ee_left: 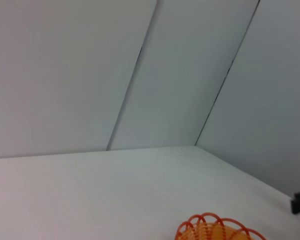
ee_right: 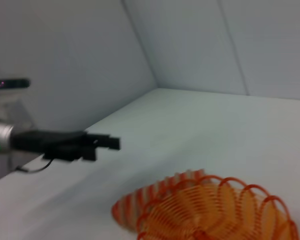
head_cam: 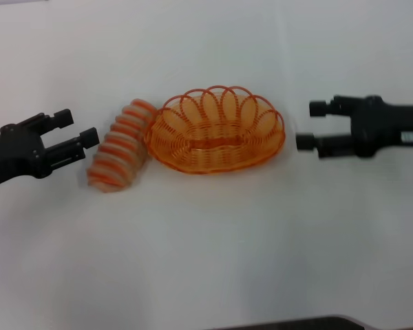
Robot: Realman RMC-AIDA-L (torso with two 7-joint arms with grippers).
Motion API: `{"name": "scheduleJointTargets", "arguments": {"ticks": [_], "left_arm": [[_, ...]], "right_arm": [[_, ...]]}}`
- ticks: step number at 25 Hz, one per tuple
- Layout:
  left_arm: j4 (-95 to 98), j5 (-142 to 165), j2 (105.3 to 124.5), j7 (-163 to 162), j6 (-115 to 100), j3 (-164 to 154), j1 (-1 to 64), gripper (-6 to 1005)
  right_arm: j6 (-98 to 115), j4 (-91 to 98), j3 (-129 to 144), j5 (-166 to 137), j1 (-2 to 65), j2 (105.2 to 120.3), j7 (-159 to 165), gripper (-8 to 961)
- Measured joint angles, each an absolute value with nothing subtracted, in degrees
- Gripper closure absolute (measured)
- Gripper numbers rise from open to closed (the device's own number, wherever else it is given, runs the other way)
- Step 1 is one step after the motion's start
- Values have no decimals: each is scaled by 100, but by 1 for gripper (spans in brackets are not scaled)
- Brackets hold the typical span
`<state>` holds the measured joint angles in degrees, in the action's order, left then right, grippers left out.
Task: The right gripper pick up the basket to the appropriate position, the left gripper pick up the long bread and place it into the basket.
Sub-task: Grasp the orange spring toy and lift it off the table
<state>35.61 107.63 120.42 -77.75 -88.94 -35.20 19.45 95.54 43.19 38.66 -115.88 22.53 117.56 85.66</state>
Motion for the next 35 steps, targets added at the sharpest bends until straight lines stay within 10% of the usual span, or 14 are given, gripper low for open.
{"name": "scheduleJointTargets", "arguments": {"ticks": [21, 35], "left_arm": [[3605, 11612, 11615, -9434, -8681, -3698, 2494, 233], [5587, 13360, 11818, -11114, -8936, -4907, 3121, 227]], "right_arm": [[9795, 4315, 3719, -11671, 1335, 11781, 6475, 22], [9470, 4315, 3707, -11673, 1479, 11817, 6562, 23]]}}
